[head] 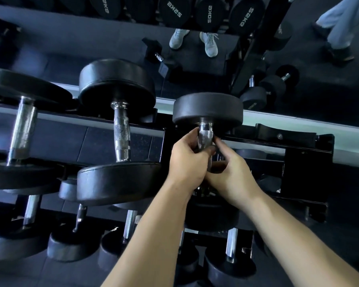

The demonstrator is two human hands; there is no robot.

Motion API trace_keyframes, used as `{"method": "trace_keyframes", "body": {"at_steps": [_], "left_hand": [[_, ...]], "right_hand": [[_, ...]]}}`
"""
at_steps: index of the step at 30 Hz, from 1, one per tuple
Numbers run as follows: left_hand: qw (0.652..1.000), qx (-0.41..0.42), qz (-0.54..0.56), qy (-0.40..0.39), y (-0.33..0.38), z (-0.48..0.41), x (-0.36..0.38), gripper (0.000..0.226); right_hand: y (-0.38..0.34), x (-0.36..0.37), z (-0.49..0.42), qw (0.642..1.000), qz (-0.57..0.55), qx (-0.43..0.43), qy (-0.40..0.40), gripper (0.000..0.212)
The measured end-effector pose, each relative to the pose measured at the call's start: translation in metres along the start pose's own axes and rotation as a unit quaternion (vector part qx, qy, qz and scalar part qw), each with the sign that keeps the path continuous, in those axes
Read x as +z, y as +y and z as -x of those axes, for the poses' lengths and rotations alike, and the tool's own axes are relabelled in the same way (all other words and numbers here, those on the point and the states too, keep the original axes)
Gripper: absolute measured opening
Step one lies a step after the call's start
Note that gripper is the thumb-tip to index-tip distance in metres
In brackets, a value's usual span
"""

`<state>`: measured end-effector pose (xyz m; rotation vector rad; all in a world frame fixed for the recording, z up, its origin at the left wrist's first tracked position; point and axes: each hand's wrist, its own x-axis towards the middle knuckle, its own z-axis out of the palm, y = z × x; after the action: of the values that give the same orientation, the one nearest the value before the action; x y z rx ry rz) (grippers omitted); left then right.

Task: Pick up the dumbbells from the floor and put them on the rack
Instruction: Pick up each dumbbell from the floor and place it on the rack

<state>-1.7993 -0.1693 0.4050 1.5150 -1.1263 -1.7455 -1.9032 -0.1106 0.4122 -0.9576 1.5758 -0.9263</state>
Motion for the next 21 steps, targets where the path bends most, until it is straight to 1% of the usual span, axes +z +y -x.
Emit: {"method": "trace_keyframes", "body": {"at_steps": [4,7,11,13,21], "left_hand": [[1.0,0.007,-0.02,-0.007,0.002,-0.003,0.005,0.036],[0.999,0.009,-0.044,-0.011,0.004,-0.004,0.004,0.039],[0.998,0.003,-0.069,-0.015,0.007,-0.004,-0.001,0.042],[0.997,0.006,-0.076,-0.02,0.011,-0.002,-0.003,0.036],[0.993,0.02,-0.112,-0.024,0.015,0.002,-0.003,0.03]], "right_hand": [[0.002,-0.004,0.0,1.0,-0.005,-0.001,0.009,0.068],[0.002,-0.004,0.002,1.0,-0.013,-0.005,0.018,0.067],[0.0,0.0,0.003,0.999,-0.03,0.006,0.011,0.067],[-0.002,0.002,0.004,0.999,-0.038,0.011,0.009,0.067],[-0.006,-0.001,0.007,1.0,0.013,0.019,0.003,0.077]]}}
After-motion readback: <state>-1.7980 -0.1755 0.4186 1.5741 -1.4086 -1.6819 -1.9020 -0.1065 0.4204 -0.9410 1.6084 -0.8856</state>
